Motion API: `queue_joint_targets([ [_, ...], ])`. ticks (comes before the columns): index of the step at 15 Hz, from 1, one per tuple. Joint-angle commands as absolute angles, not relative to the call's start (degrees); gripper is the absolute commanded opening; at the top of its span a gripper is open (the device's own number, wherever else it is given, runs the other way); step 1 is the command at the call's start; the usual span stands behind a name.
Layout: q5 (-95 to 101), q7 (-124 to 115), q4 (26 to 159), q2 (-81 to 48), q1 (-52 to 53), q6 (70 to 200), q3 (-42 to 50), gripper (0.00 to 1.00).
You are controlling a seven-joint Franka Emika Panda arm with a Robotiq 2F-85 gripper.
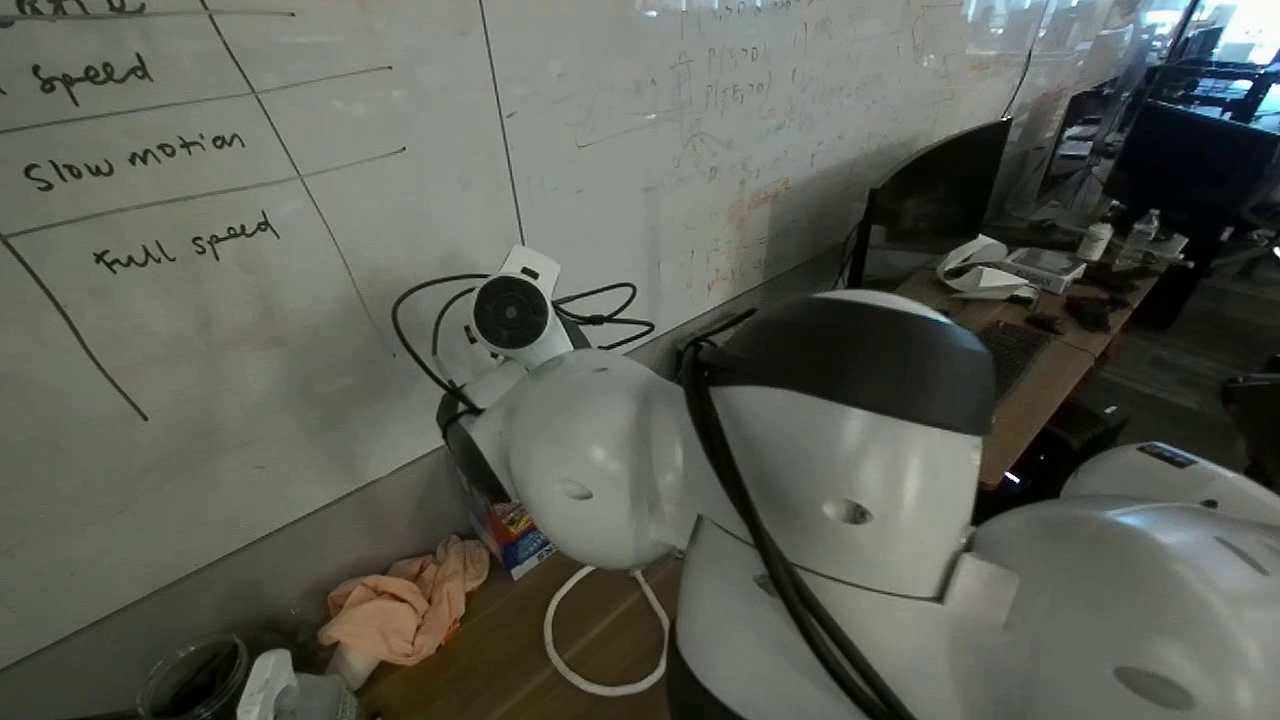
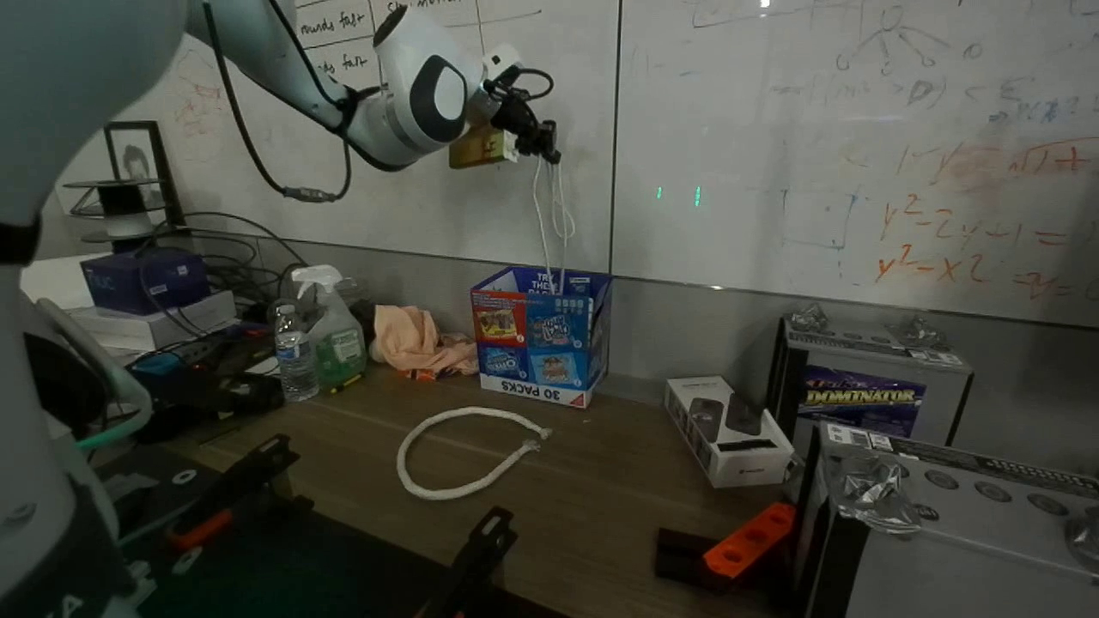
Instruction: Put the strings in the blue box
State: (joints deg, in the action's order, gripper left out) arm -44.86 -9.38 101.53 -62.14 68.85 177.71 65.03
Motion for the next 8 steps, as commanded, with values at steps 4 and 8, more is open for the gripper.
queue_joint_targets([
  [4, -44.40, -10.81, 94.85, -67.45, 63.21, 174.12, 62.10, 0.04],
  [8, -44.34, -11.33, 93.04, -69.13, 61.97, 171.89, 61.79, 0.30],
])
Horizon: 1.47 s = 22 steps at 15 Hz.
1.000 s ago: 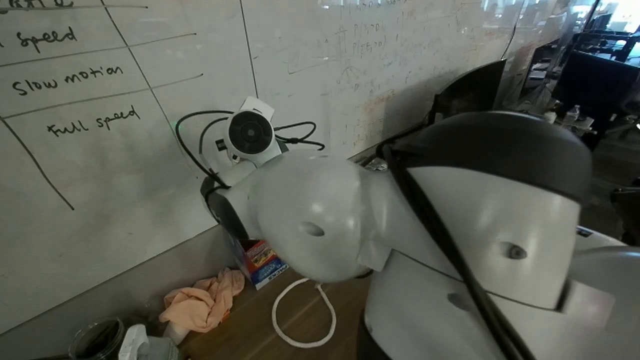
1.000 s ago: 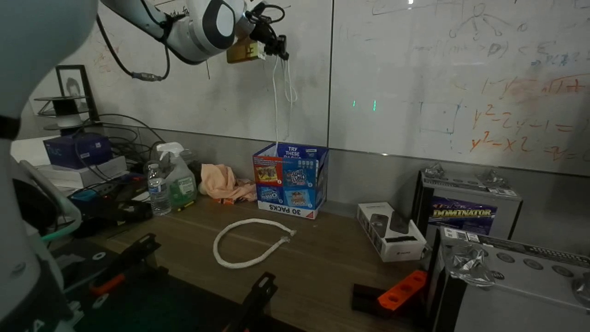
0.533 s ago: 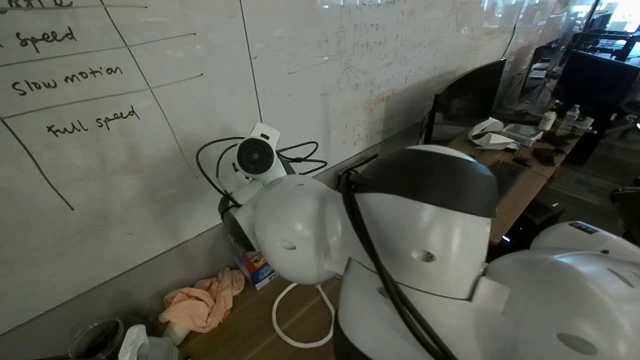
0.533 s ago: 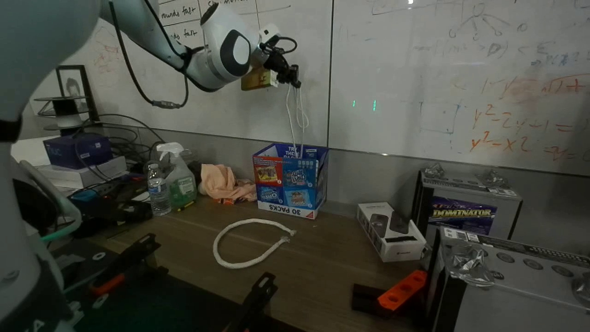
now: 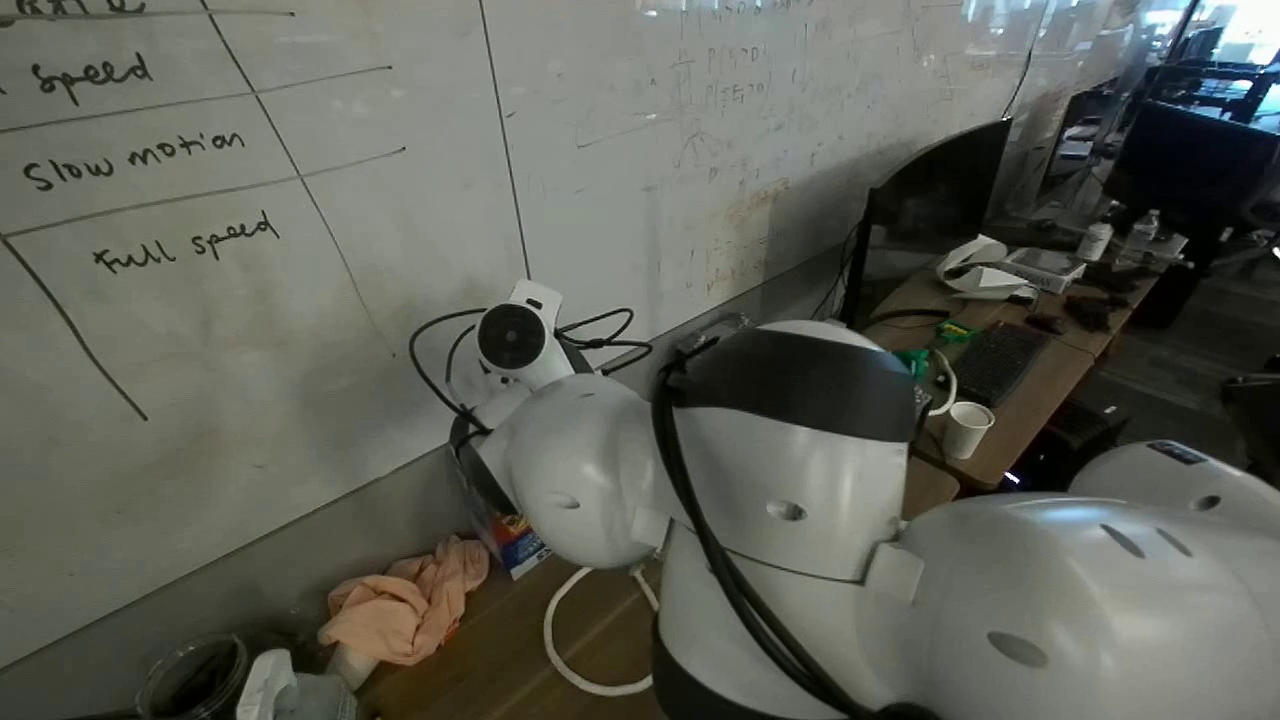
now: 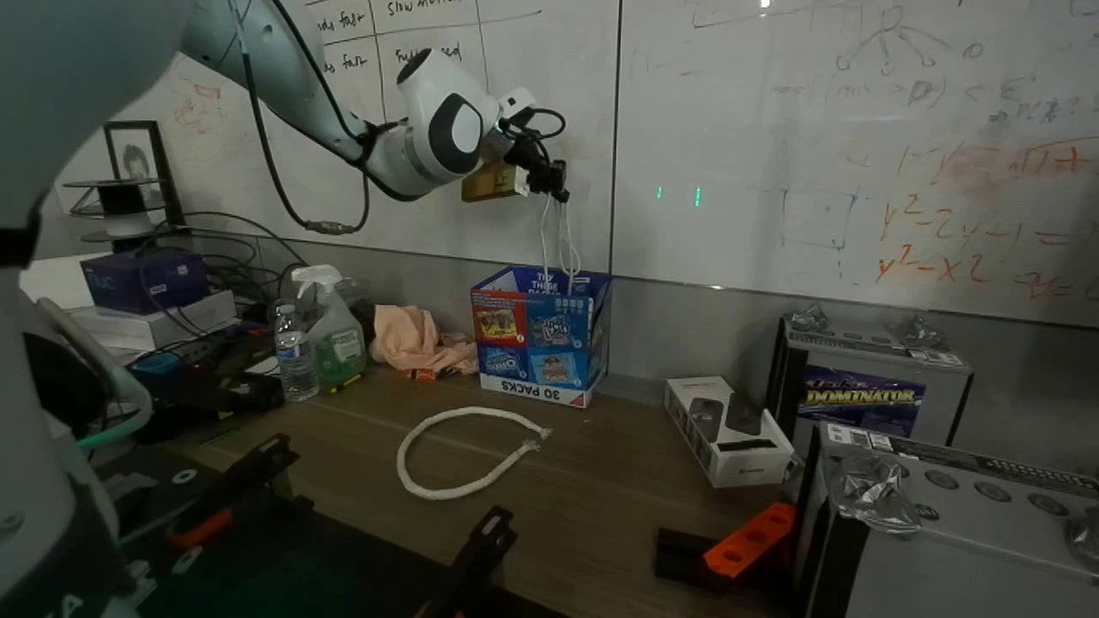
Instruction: Put the strings in the blue box
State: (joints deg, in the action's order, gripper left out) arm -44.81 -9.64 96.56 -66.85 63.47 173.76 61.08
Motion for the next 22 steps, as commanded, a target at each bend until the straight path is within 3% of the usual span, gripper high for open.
queue_joint_targets([
  [1, -44.24, -11.47, 92.56, -69.31, 61.73, 170.88, 61.96, 0.31],
  [4, -44.09, -11.56, 91.85, -69.54, 61.33, 168.77, 62.10, 0.51],
  [7, -28.83, -18.99, 93.39, -65.19, 59.65, 166.37, 60.05, 0.74],
  [10, -16.54, -19.40, 95.92, -58.71, 59.62, 156.01, 58.72, 0.98],
  [17, -5.01, -10.26, 105.53, -40.95, 61.71, 140.83, 55.29, 1.00],
  [22, -6.35, -1.53, 118.25, -29.75, 64.70, 143.77, 53.09, 1.00],
])
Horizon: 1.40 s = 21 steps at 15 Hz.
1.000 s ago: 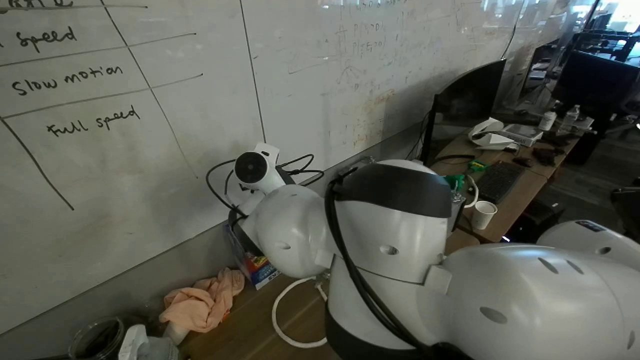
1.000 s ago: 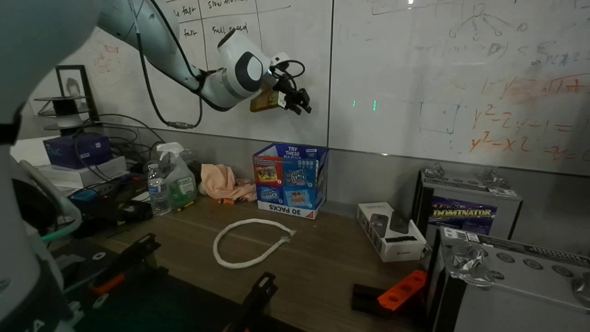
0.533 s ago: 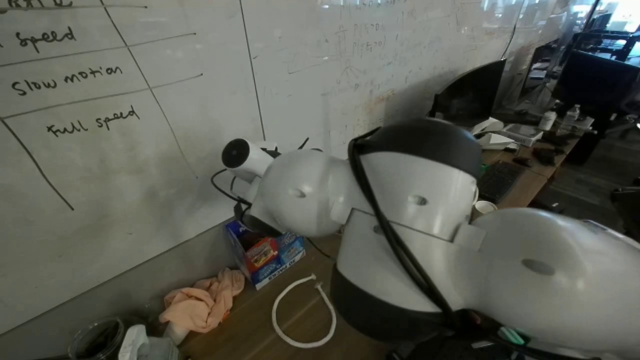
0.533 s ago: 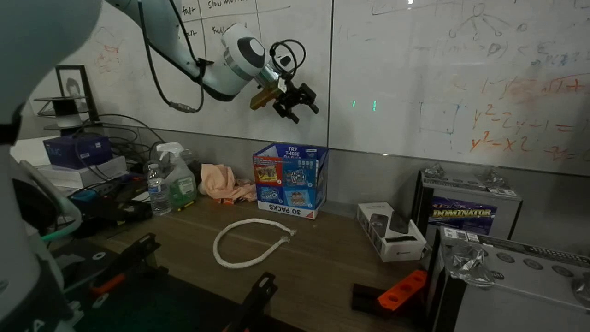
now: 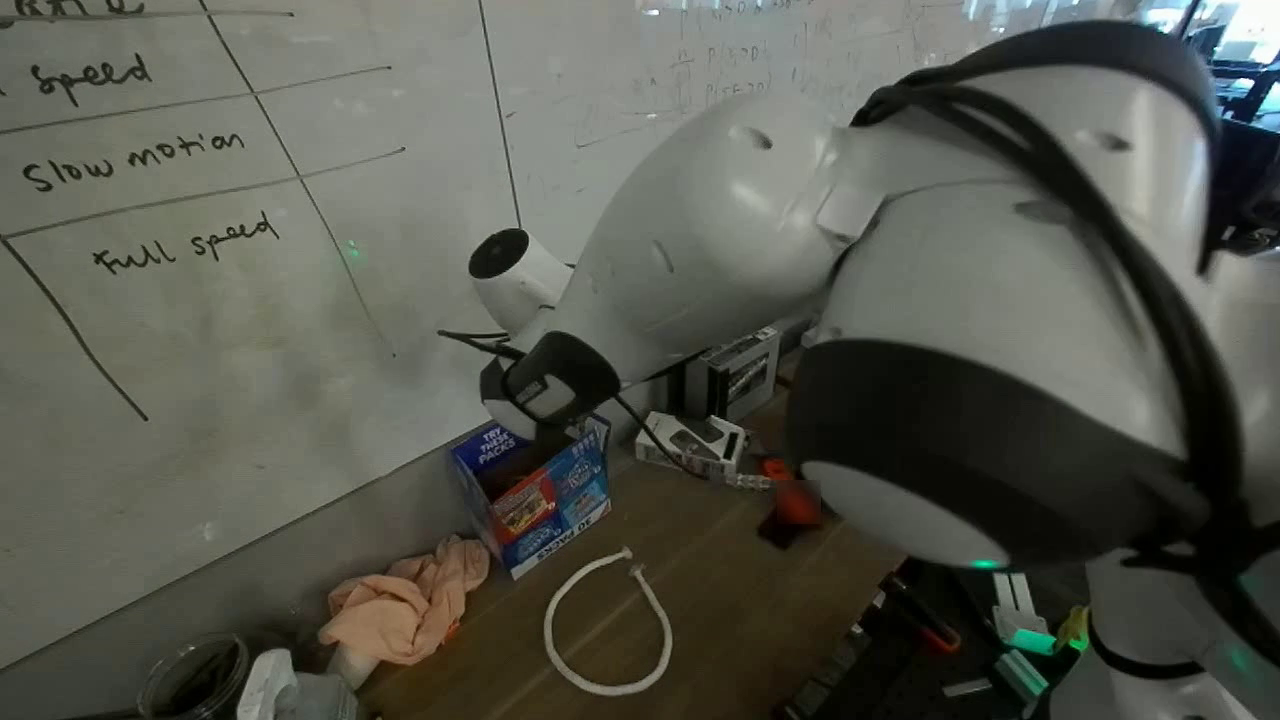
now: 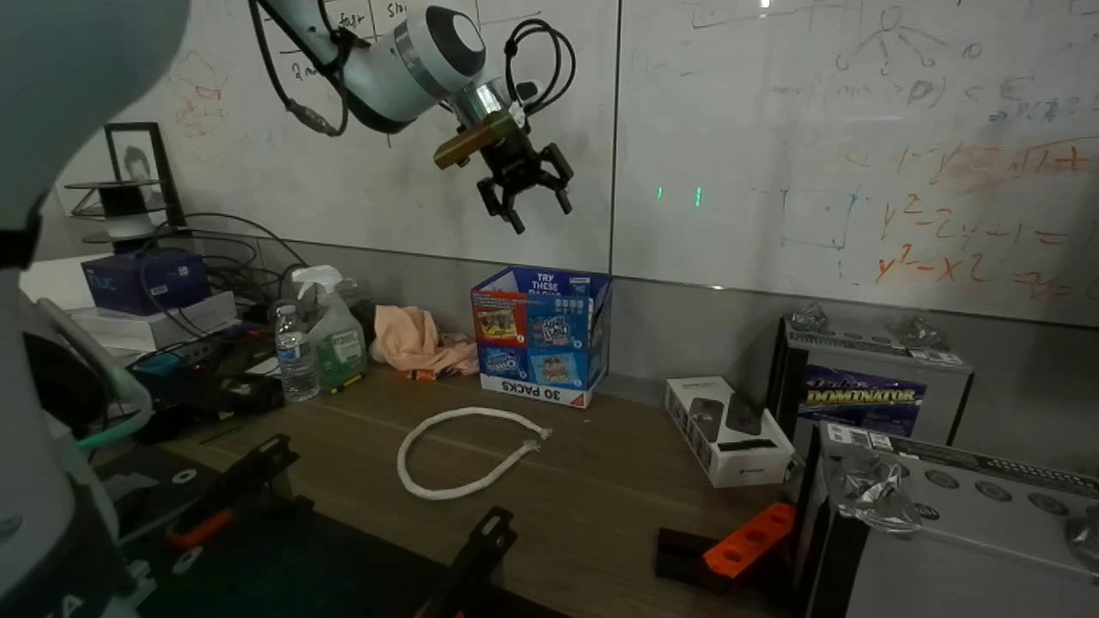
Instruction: Put the strings in the blue box
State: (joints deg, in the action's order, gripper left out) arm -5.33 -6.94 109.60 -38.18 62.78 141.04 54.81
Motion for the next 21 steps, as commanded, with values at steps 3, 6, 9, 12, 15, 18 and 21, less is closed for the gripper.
queue_joint_targets([
  [3, 3.00, -5.53, 126.25, -20.86, 57.04, 149.51, 40.41, 1.00],
  [6, 1.59, -2.86, 133.42, -18.77, 48.24, 156.91, 26.86, 1.00],
  [9, -2.20, 0.30, 138.15, -20.76, 38.55, 163.57, 13.10, 1.00],
  [12, -1.10, -1.14, 137.99, -26.86, 29.51, 169.17, 1.32, 1.00],
  [15, 1.98, -3.27, 135.04, -34.12, 26.99, 174.01, -2.16, 1.00],
  [18, 3.43, -4.29, 131.15, -41.35, 29.13, 177.51, -0.70, 1.00],
  [21, 2.99, -4.30, 126.46, -47.49, 30.50, 179.05, 0.25, 1.00],
])
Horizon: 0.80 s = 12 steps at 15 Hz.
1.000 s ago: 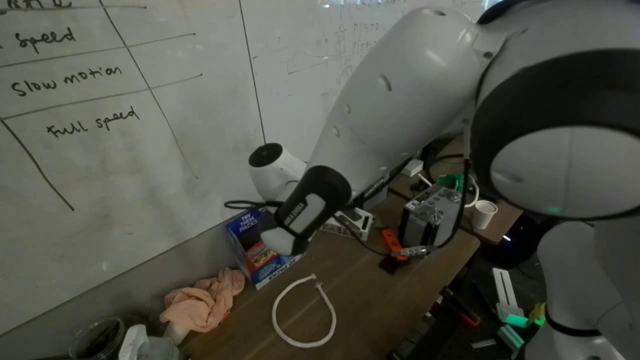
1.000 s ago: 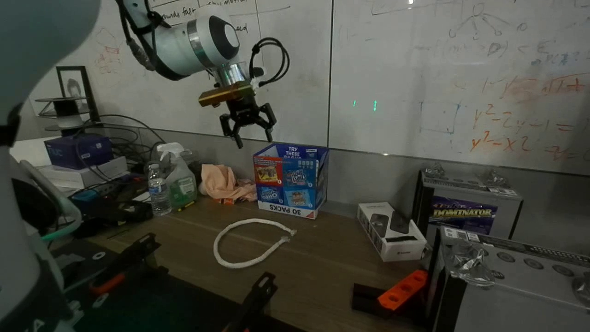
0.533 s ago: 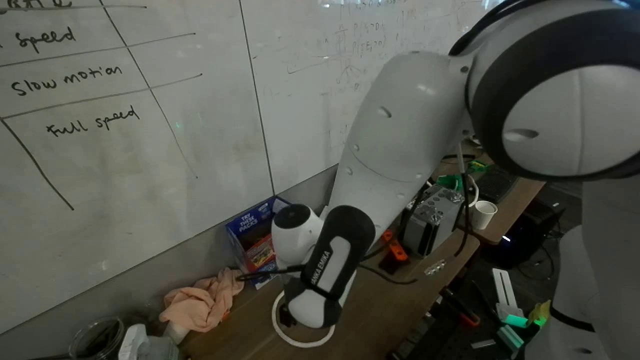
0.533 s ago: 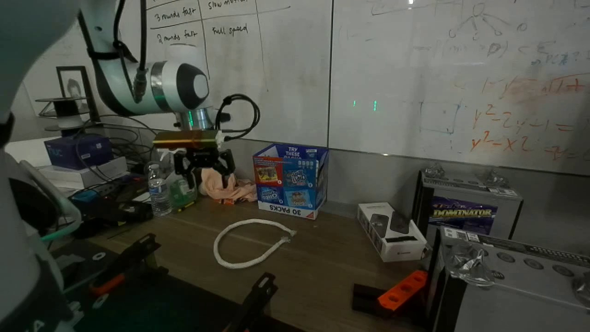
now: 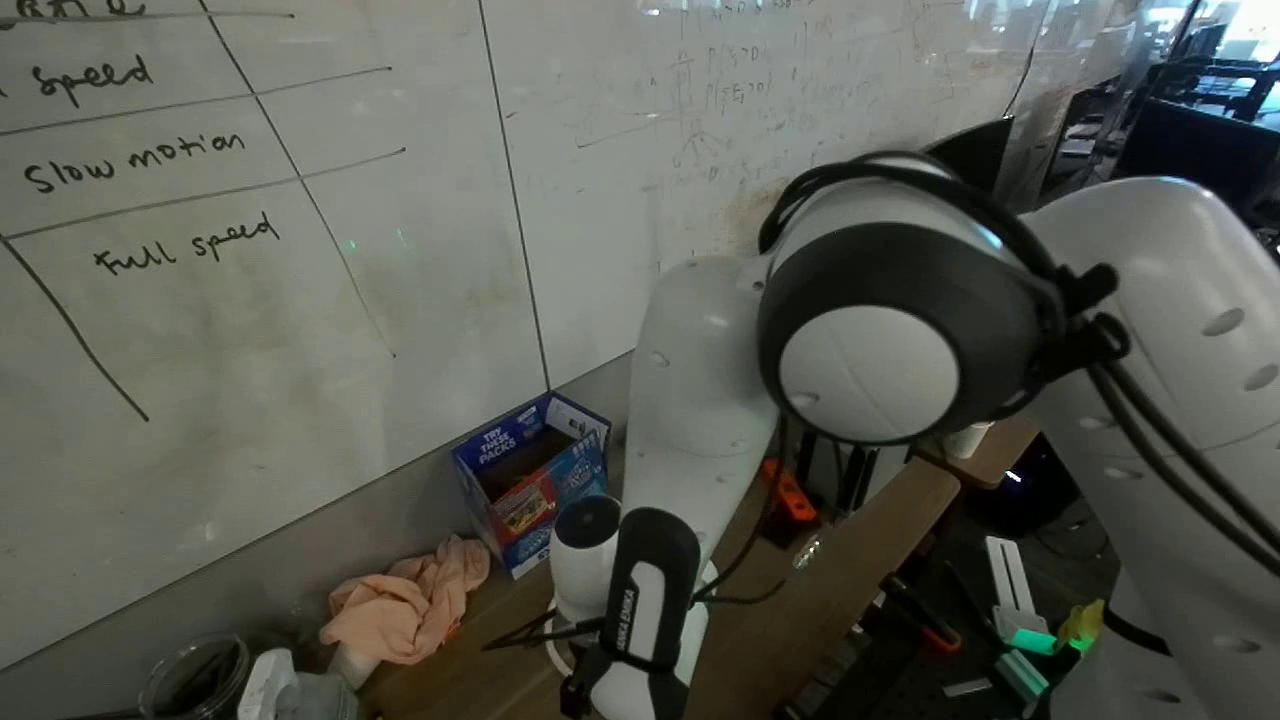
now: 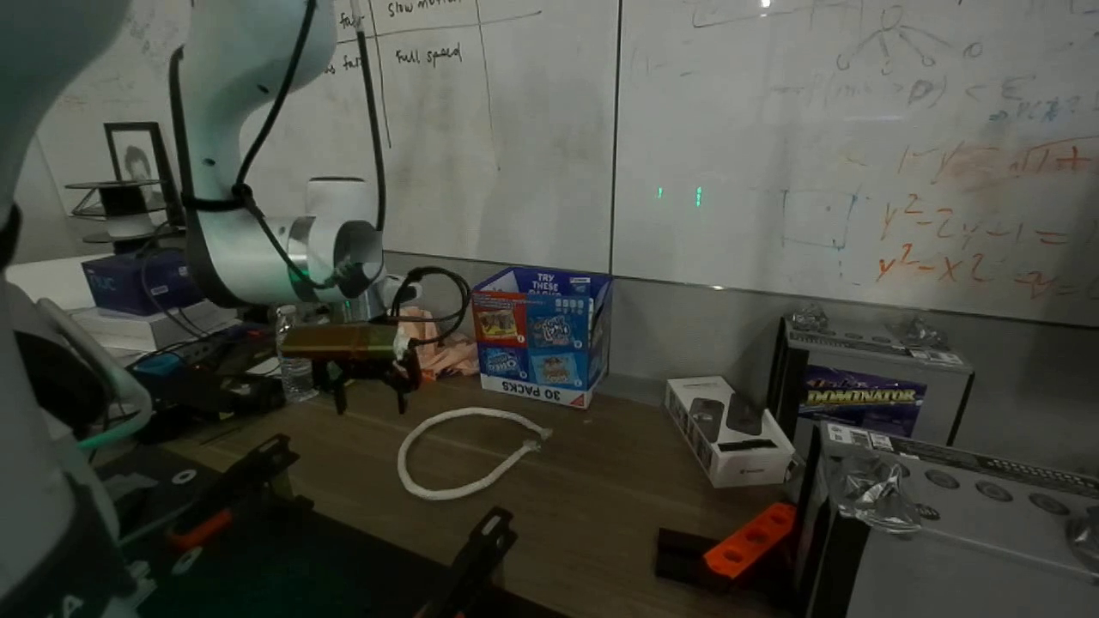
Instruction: Put the strings in the blue box
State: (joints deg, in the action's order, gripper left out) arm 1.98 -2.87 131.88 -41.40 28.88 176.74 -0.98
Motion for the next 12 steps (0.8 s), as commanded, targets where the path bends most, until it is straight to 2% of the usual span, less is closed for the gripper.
queue_joint_targets([
  [1, 2.92, -4.23, 124.66, -49.54, 31.09, 179.37, 0.84, 1.00],
  [12, 2.55, -3.88, 111.56, -61.17, 31.39, 177.66, 2.18, 1.00],
])
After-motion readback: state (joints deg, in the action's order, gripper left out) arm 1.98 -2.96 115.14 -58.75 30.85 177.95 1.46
